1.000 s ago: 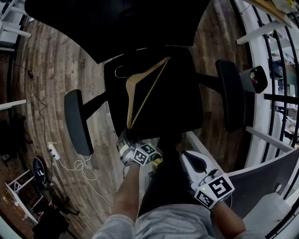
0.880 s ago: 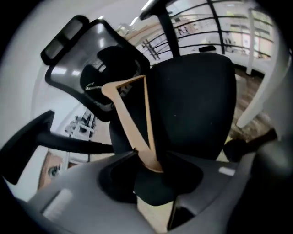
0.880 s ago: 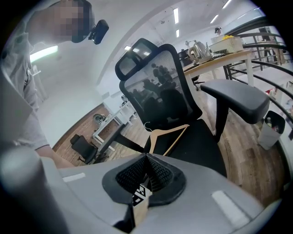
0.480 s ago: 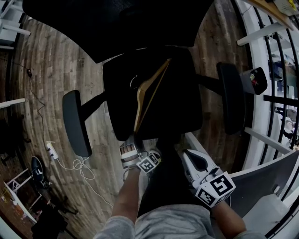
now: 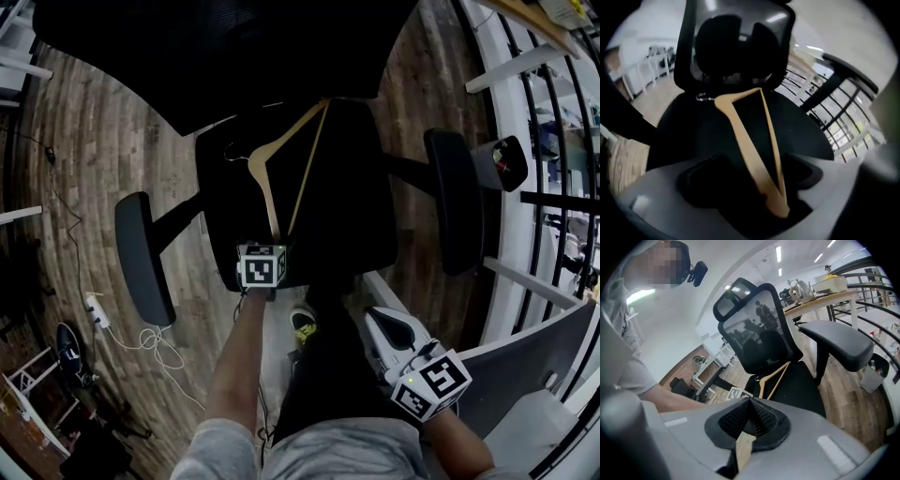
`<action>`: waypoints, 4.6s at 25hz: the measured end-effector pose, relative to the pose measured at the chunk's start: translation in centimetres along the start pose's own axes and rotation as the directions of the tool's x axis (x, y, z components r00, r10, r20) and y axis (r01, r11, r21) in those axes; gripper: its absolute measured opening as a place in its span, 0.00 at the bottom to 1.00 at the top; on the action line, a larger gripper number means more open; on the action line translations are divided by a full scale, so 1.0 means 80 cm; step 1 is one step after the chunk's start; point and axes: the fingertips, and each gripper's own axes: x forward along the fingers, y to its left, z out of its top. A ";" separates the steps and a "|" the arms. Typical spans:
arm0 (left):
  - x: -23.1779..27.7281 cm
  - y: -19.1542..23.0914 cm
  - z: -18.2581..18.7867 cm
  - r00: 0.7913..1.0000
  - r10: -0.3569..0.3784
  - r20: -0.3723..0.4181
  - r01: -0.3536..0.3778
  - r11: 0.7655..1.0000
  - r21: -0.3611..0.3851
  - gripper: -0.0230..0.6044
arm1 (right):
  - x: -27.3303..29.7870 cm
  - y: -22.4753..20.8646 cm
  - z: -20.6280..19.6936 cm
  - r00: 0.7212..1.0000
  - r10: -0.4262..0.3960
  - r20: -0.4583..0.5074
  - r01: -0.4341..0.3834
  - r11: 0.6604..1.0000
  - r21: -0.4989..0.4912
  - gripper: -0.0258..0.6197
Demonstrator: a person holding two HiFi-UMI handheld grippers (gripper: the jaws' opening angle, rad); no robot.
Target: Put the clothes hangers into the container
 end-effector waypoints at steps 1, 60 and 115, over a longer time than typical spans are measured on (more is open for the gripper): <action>0.018 0.003 0.002 0.997 -0.002 -0.080 -0.002 0.999 -0.048 0.74 | -0.002 -0.002 -0.001 1.000 -0.008 -0.002 0.008 1.000 0.006 0.04; 0.027 -0.098 -0.031 0.939 0.020 -0.342 0.160 0.858 0.488 0.20 | -0.007 -0.040 -0.008 1.000 -0.023 0.014 0.021 0.997 0.081 0.04; -0.675 -0.482 0.002 0.653 -0.706 0.273 0.312 0.580 0.753 0.11 | -0.680 0.121 -0.193 0.419 -0.632 0.652 0.579 0.739 0.344 0.04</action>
